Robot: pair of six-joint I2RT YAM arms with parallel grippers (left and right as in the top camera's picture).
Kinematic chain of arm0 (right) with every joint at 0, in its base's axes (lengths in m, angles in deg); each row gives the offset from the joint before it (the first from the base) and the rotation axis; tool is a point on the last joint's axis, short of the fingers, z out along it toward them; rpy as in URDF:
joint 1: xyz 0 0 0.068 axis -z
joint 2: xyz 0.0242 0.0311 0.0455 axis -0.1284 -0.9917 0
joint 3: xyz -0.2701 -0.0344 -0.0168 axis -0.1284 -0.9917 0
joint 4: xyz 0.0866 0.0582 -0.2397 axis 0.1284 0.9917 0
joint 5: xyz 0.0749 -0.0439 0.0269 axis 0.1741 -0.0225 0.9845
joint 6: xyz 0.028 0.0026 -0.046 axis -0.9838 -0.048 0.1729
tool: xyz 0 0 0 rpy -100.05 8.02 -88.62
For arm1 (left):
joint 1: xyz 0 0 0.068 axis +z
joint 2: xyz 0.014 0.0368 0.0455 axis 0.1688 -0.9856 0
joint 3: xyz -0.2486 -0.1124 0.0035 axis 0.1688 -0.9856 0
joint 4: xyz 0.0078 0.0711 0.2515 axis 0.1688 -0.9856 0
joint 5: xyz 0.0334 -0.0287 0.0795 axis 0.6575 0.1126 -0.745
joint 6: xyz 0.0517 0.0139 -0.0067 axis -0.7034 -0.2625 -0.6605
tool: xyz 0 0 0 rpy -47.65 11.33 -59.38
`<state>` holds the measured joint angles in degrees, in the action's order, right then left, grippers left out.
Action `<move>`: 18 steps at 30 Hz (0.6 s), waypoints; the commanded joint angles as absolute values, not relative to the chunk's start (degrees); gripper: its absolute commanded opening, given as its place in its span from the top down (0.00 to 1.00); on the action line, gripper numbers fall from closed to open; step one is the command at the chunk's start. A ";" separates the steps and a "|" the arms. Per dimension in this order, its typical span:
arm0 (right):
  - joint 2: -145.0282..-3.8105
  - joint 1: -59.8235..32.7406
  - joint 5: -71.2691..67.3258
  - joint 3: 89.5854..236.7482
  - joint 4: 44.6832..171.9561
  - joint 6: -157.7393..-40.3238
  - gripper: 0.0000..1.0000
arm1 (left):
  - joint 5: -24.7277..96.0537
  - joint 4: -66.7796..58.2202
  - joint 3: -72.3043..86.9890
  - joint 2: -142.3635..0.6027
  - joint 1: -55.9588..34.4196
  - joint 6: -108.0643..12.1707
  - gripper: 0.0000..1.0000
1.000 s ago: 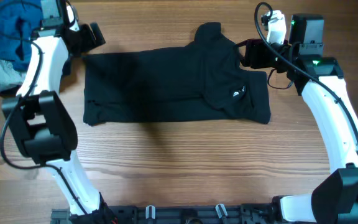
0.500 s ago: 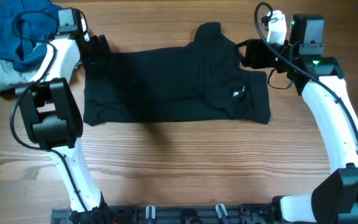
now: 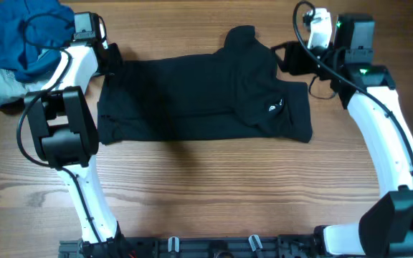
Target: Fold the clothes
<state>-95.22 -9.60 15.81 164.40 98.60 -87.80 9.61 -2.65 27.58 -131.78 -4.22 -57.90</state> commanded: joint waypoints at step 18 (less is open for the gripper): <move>-127.19 -10.73 13.21 165.54 55.09 -97.28 0.29 | 9.85 -27.61 28.00 -123.76 -6.93 -50.27 0.96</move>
<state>-126.67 -10.65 15.20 165.19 56.57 -95.86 9.61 -25.30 28.13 -126.65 -7.04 -52.35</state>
